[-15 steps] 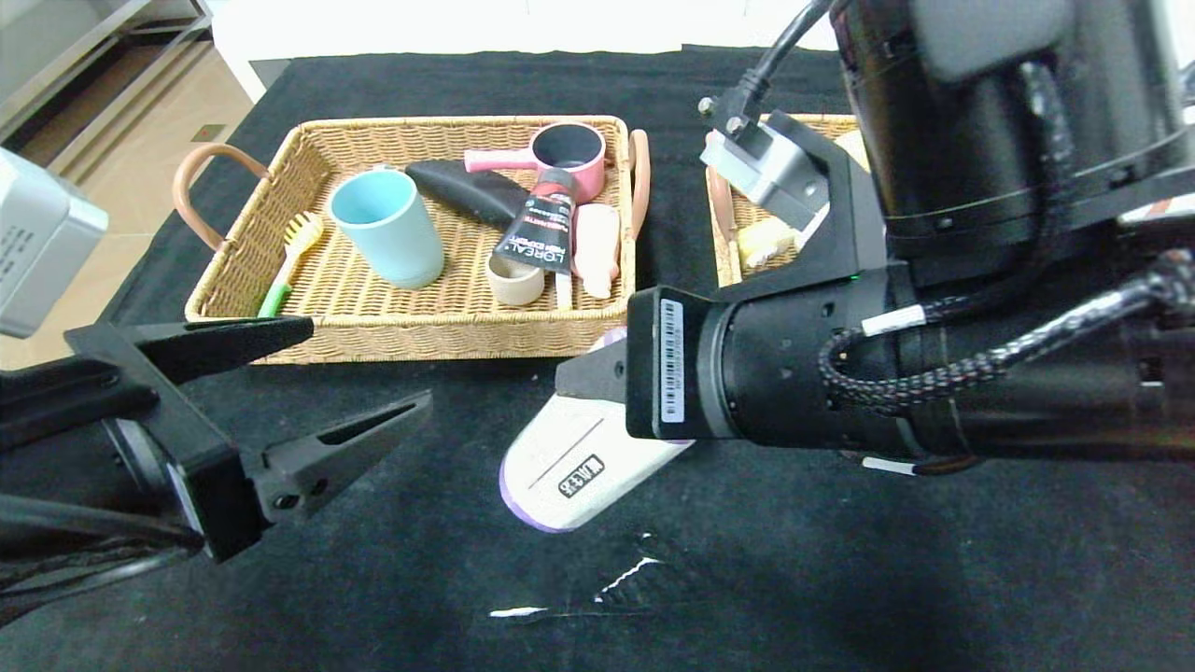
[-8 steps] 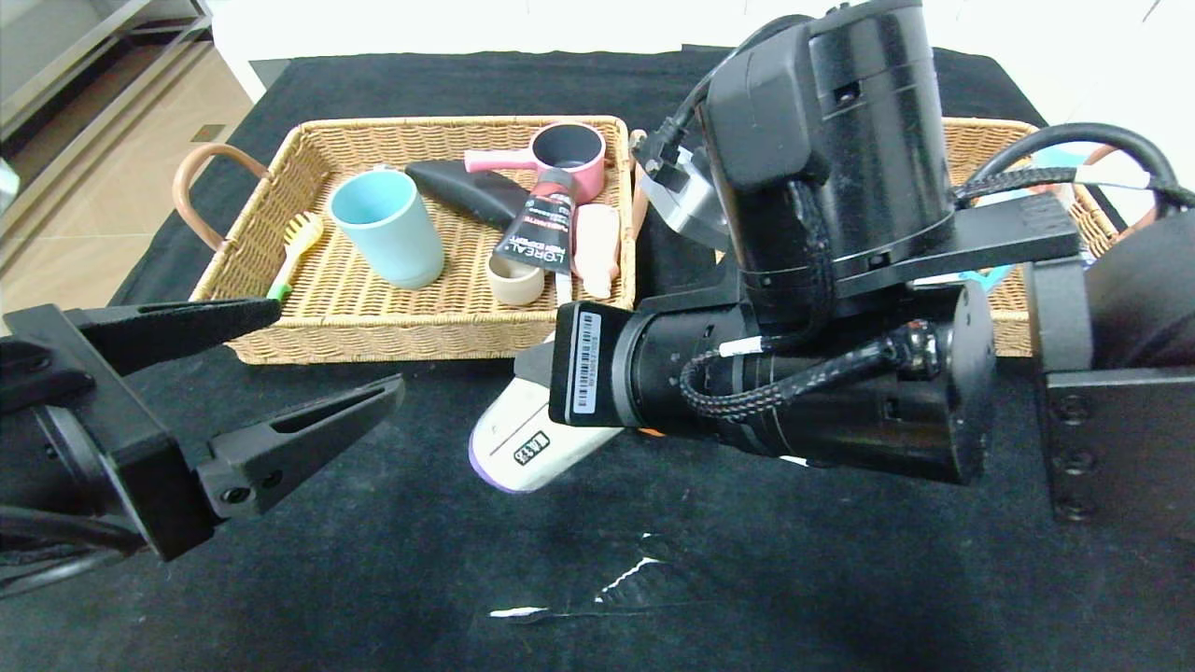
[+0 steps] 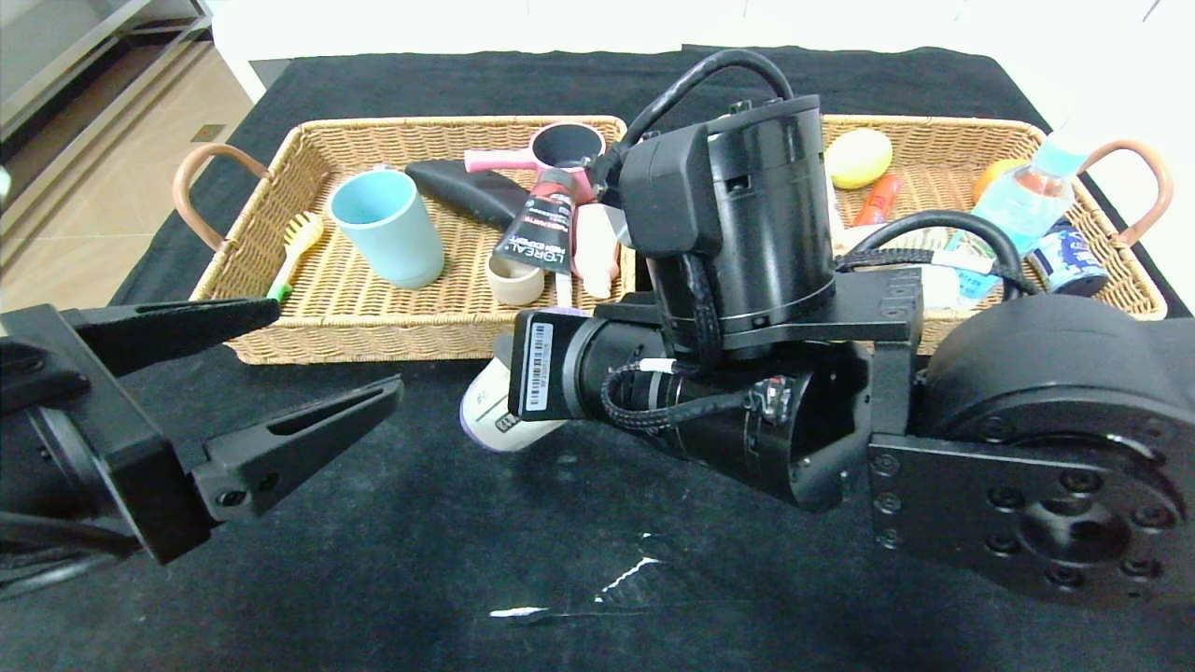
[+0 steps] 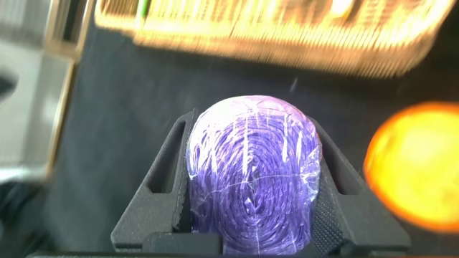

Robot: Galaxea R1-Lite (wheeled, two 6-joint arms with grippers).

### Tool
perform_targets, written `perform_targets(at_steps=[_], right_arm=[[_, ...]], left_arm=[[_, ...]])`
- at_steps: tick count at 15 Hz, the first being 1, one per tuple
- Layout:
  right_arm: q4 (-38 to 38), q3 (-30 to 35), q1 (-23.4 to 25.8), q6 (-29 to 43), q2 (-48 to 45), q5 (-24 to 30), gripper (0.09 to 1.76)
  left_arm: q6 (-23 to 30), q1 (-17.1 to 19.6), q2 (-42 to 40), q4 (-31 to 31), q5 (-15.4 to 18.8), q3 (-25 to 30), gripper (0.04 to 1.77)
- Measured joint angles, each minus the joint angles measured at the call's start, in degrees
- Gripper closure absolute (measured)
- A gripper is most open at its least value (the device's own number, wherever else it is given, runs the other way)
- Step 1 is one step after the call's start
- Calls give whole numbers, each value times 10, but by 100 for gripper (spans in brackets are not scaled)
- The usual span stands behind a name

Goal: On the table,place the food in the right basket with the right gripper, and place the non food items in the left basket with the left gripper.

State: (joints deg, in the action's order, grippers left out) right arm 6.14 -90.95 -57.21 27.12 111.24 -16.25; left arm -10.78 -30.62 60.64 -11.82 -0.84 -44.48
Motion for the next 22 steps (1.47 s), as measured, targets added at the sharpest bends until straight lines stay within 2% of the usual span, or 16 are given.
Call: perform_targets(at_steps=[7,21,22], right_arm=[[15,7,1,-17,30,-36,94],[14,5,-3,-19,35,-60,94],[14,5,-3,-19,35,-60,84]], left_arm=[[-1,-2,3,0,3,2,9],[-7,-12,8,0,3,7,9],[-7,-12,9,0,3,8,9]])
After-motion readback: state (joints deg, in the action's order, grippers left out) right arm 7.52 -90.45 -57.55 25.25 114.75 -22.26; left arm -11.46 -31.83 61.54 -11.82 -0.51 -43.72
